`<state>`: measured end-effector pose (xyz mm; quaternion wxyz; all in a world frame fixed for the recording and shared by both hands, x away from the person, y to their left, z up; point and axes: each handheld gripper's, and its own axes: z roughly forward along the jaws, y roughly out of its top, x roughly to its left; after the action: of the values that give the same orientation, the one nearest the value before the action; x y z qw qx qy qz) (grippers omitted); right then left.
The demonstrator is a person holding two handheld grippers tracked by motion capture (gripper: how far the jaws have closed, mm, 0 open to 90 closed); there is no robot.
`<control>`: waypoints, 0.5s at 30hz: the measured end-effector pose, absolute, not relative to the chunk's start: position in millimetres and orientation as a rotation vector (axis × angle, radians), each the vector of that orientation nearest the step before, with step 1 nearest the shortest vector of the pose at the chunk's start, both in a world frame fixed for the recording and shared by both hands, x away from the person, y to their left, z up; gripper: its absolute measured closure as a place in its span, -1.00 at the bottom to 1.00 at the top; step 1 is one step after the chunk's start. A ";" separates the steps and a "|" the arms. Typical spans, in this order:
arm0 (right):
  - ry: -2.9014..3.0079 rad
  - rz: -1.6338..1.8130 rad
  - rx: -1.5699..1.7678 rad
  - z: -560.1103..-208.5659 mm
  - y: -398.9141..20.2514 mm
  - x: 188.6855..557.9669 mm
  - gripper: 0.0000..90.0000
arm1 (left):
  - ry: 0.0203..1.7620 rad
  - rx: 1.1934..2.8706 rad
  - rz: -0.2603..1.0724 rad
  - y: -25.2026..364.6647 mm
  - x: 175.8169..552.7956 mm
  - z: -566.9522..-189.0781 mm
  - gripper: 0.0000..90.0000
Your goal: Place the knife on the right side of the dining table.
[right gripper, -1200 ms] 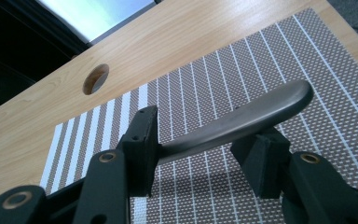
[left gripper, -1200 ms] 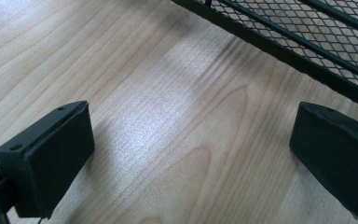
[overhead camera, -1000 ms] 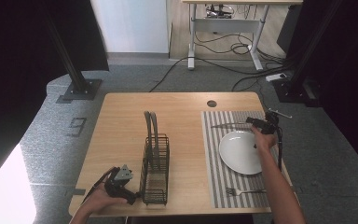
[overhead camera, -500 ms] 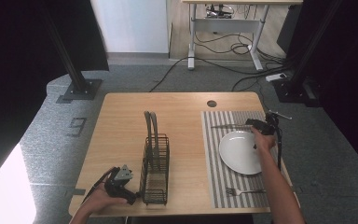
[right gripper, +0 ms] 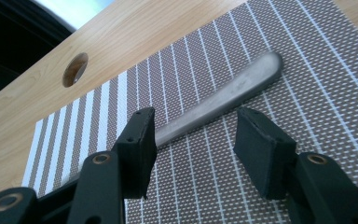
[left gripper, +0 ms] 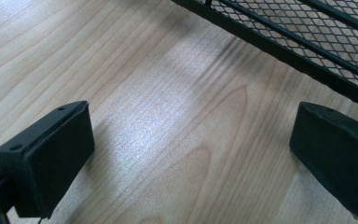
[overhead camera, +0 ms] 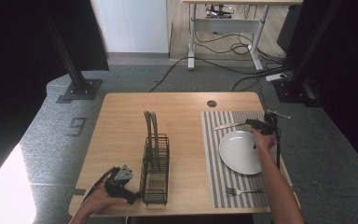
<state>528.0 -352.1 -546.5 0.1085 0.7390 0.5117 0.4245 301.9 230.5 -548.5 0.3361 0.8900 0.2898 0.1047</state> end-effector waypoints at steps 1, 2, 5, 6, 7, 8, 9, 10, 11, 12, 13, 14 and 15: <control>1.505 1.249 2.174 -546.5 -352.1 528.0 0.06 | 0.756 2.321 0.273 230.5 302.0 -548.5 -1.00; 1.508 1.251 2.179 -546.3 -351.6 528.0 0.06 | 0.756 2.321 0.273 230.5 301.9 -548.5 -1.00; 1.511 1.253 2.171 -545.2 -351.7 527.6 0.06 | 0.756 2.321 0.273 230.5 302.0 -548.5 -1.00; 1.508 1.258 2.167 -543.8 -351.8 527.1 0.06 | 0.756 2.321 0.273 230.5 302.0 -548.4 -1.00; 1.509 1.254 2.132 -539.3 -351.8 525.9 0.06 | 0.756 2.321 0.273 230.5 302.0 -548.5 -1.00; 1.509 1.254 2.132 -539.3 -351.8 525.9 0.06 | 0.756 2.321 0.273 230.5 302.0 -548.5 -1.00; 1.534 1.234 2.060 -533.0 -350.9 524.9 0.06 | 0.756 2.321 0.273 230.5 302.0 -548.4 -1.00; 1.546 1.226 2.037 -530.7 -350.7 524.5 0.06 | 0.756 2.321 0.273 230.5 302.0 -548.4 -1.00; 1.560 1.219 2.005 -528.4 -350.3 524.4 0.05 | 0.756 2.321 0.273 230.5 302.0 -548.5 -1.00; 1.560 1.219 2.005 -528.4 -350.3 524.4 0.05 | 0.756 2.321 0.273 230.5 302.0 -548.5 -1.00; 1.618 1.160 1.975 -523.2 -349.2 527.6 0.04 | 0.756 2.321 0.273 230.5 302.0 -548.5 -1.00; 1.637 1.139 1.946 -520.6 -348.2 529.4 0.04 | 0.756 2.321 0.273 230.5 302.0 -548.5 -1.00; 1.648 1.128 1.921 -517.2 -347.2 531.1 0.04 | 0.757 2.321 0.273 230.5 302.0 -548.4 -1.00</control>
<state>531.1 -347.2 -517.2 0.1841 0.6813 0.5847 0.4000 302.0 230.5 -548.4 0.3360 0.8899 0.2902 0.1048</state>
